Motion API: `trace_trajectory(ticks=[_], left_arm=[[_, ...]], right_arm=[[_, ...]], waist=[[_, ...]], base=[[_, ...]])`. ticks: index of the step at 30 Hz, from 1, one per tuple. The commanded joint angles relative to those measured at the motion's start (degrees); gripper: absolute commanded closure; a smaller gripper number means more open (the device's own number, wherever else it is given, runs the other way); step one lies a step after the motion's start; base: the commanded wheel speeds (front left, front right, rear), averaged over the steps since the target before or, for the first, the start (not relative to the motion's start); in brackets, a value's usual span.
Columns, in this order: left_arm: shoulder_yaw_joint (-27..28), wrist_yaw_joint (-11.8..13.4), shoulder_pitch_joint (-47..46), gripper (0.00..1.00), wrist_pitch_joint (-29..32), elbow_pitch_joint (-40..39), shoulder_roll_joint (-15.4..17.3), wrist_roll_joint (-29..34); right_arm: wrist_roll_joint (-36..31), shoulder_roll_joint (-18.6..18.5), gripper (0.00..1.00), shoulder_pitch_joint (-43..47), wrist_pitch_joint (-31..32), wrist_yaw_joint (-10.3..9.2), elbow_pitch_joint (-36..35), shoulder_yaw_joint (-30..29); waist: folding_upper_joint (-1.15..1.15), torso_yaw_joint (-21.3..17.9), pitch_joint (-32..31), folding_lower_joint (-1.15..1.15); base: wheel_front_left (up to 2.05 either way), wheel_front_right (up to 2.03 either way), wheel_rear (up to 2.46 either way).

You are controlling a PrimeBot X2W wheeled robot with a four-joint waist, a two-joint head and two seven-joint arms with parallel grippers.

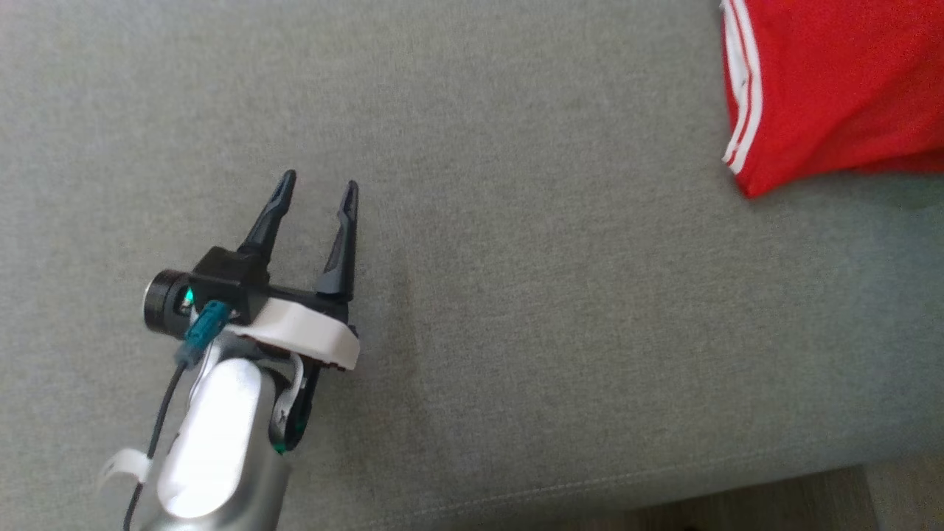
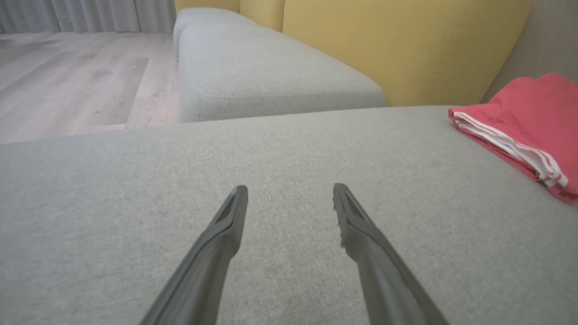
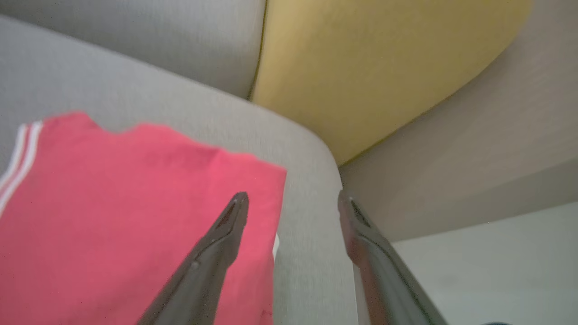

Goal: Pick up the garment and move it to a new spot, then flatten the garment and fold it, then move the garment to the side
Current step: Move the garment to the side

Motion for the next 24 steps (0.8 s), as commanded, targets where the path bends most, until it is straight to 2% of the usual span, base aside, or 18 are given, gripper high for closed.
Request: trace_trajectory(ticks=[1, 7, 13, 19, 24], left_arm=[[2.34, 0.33, -0.39, 0.00, -0.70, -2.26, 0.71, -0.38], [5.65, 1.18, 1.93, 0.00, -0.70, -3.82, 1.22, -1.69], [9.15, 1.46, 4.34, 0.00, -0.70, -6.10, 1.63, -3.07], [11.08, 0.95, 6.63, 0.00, -0.70, -5.81, 1.31, -5.12], [11.59, 1.40, 8.49, 0.00, -0.70, -3.64, 1.07, -6.01]], right_arm=[[-0.71, 0.19, 0.00, -1.07, -2.47, 0.39, -0.22, -1.04], [-1.57, 5.39, 0.00, 0.82, -13.95, 0.39, -0.86, -4.77], [0.38, 10.68, 0.00, 8.68, -22.71, 0.39, -6.46, -7.18], [1.55, 14.39, 0.00, 20.21, -26.03, 0.39, -13.20, -12.09], [1.19, 17.21, 0.00, 32.19, -27.00, 0.39, -19.21, -18.60]], waist=[[0.00, 0.01, -2.27, -0.01], [0.00, 0.03, -9.57, -0.01], [0.00, 0.54, -16.62, -0.01], [0.00, 1.55, -21.67, -0.01], [0.00, 2.16, -23.52, -0.01]], base=[[0.00, 0.00, 0.00], [0.00, 0.00, 0.00], [0.00, 0.00, 0.00], [0.00, 0.00, 0.00], [0.00, 0.00, 0.00]])
